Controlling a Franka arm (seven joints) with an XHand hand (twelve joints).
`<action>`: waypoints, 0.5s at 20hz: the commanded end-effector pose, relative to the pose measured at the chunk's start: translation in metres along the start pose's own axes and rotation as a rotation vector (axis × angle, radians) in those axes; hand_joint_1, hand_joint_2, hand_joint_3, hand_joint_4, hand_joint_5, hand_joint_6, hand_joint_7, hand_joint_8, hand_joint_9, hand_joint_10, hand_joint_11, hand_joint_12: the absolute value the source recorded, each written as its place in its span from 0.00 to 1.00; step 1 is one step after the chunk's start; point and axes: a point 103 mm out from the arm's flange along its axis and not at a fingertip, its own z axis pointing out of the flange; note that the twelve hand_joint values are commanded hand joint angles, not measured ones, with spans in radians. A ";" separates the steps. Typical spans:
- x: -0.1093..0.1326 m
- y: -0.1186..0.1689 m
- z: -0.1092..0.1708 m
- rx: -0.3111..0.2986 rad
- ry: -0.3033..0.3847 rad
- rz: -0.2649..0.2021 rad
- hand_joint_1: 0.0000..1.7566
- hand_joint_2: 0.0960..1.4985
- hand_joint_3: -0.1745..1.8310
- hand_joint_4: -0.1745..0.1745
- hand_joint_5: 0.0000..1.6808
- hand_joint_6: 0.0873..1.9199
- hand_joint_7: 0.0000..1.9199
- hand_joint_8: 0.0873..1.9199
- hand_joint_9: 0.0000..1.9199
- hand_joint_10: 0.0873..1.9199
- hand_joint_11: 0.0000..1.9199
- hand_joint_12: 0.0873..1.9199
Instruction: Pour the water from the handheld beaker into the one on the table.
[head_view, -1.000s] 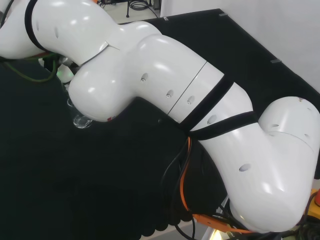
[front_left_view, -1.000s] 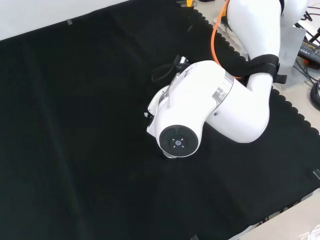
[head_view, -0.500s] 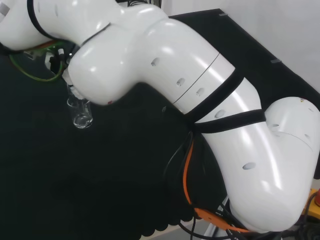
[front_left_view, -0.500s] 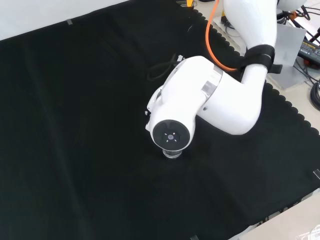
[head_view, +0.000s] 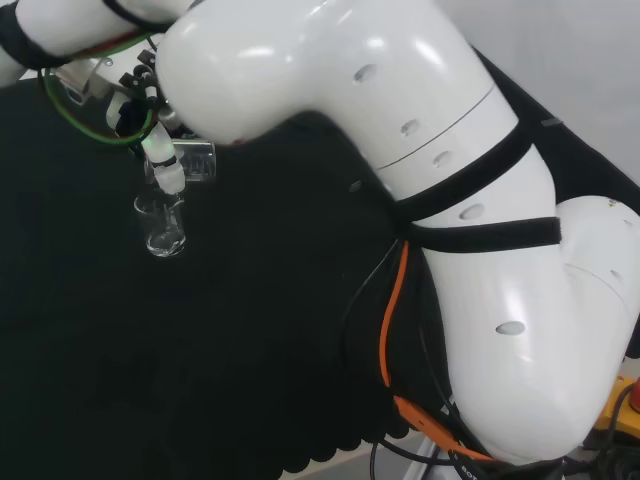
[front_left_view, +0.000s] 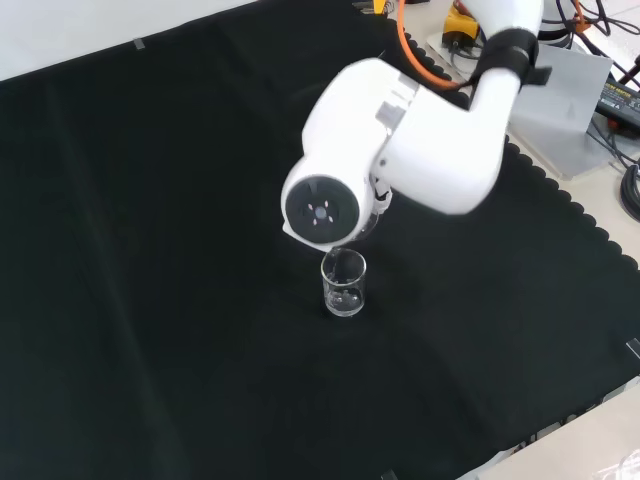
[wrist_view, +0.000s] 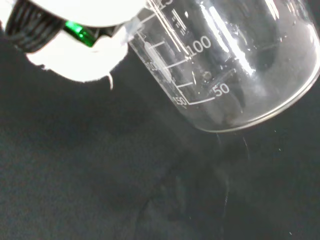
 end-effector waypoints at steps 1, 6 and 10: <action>-0.011 -0.006 0.000 -0.165 0.114 -0.050 0.64 0.38 0.45 1.00 0.74 0.36 0.87 0.00 0.82 0.00 0.58 0.44; -0.018 -0.006 0.004 -0.275 0.179 -0.079 0.64 0.39 0.45 1.00 0.74 0.36 0.87 0.00 0.82 0.00 0.58 0.44; -0.028 -0.002 0.011 -0.350 0.227 -0.103 0.64 0.39 0.45 1.00 0.74 0.36 0.87 0.00 0.82 0.00 0.58 0.44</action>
